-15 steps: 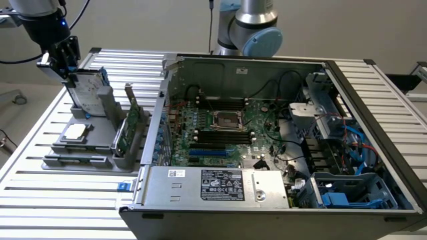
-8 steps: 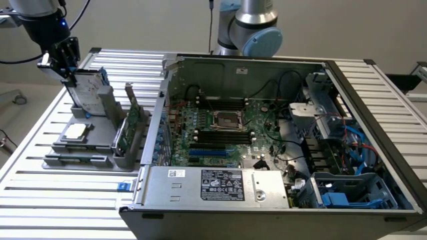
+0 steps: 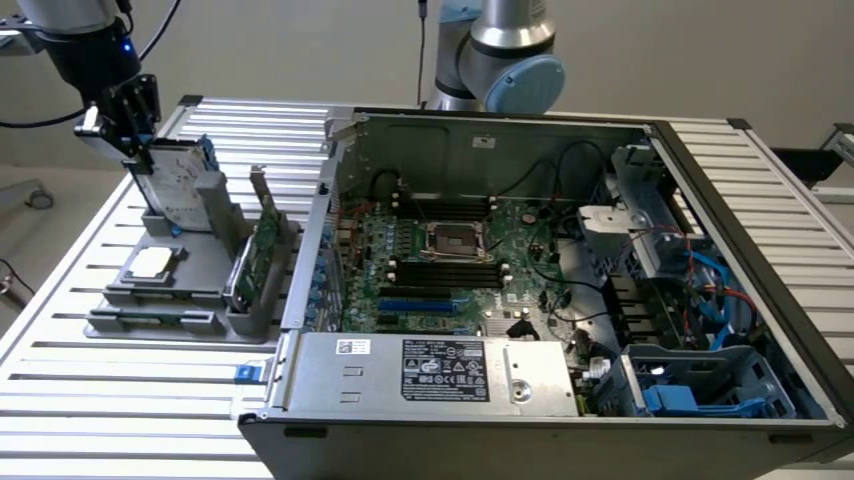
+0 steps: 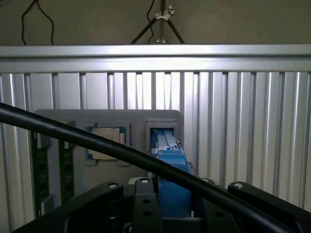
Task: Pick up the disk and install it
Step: 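Pick up the disk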
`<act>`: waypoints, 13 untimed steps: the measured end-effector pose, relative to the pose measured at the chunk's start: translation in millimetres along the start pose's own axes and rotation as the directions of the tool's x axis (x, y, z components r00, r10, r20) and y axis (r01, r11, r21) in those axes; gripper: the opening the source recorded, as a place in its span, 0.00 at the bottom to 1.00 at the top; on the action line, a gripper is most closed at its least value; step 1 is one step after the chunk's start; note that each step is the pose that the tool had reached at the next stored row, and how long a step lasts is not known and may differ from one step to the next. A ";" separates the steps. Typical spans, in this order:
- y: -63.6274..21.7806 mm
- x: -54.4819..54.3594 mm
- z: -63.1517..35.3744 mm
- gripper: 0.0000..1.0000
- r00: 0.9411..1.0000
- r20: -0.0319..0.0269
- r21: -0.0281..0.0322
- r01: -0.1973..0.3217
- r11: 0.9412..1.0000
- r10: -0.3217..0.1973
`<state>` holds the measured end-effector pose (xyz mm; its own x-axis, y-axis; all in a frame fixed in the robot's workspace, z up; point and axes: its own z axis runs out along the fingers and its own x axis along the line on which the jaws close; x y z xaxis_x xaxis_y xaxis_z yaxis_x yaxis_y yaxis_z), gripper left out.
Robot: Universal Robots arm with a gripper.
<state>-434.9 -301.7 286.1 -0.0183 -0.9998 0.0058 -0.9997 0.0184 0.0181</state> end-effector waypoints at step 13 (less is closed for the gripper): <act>0.0 0.3 0.1 0.33 1.000 0.004 0.000 -0.010 1.000 0.010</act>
<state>-434.9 -302.0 286.1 -0.0279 -0.9996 0.0017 -0.9994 0.0279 0.0181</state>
